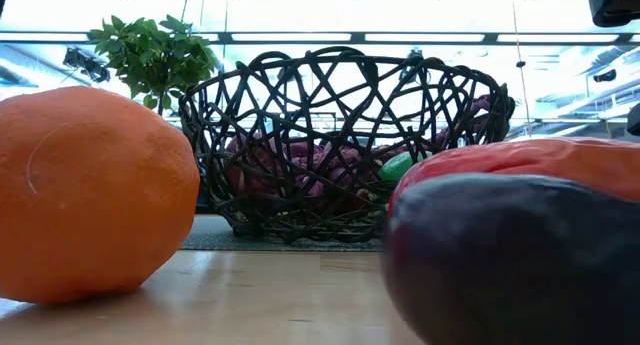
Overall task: Build produce basket
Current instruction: Put the left purple eggplant into the black wire basket
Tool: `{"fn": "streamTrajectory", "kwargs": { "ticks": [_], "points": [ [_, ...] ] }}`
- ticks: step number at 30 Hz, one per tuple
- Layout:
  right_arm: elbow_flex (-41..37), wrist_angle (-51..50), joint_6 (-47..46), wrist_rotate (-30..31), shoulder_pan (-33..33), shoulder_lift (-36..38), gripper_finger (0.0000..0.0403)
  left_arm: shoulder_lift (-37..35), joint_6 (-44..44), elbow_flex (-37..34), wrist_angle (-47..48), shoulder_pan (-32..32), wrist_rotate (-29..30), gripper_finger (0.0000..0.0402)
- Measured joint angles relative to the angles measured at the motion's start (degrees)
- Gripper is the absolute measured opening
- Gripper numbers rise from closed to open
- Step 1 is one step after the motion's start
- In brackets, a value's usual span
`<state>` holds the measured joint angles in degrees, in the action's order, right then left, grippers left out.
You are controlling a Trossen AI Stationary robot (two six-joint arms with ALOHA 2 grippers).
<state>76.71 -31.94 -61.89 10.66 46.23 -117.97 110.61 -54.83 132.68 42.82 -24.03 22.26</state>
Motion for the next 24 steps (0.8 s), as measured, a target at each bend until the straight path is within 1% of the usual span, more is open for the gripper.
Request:
{"fn": "streamTrajectory", "kwargs": {
  "ticks": [3,8,10,12,16,20,24],
  "points": [
    [0.58,-0.75,0.55,0.05,0.18,0.17,0.0121,0.00,0.02,0.00,0.42,0.00,0.02,0.0389],
    [2.50,-0.51,2.18,-1.78,1.28,1.68,0.0058,0.00,0.05,0.00,0.81,0.00,0.00,0.0389],
    [2.84,-0.80,2.93,-2.90,1.66,2.45,0.0044,0.00,0.03,0.00,0.86,0.01,0.00,0.0389],
    [2.84,-1.18,3.51,-2.79,2.10,3.72,0.0043,-0.01,0.05,0.00,0.83,0.07,0.01,0.0389],
    [3.02,-3.24,2.56,0.33,3.09,7.63,0.0043,-0.02,0.05,0.00,0.86,0.07,0.00,0.0389],
    [2.91,-7.94,0.69,1.54,3.20,11.57,0.0043,-0.01,0.00,0.00,0.86,0.04,0.00,0.0389],
    [2.97,-15.15,-1.97,6.26,2.51,17.14,0.0043,-0.02,-0.01,0.05,0.79,0.04,0.00,0.0389]
  ]
}}
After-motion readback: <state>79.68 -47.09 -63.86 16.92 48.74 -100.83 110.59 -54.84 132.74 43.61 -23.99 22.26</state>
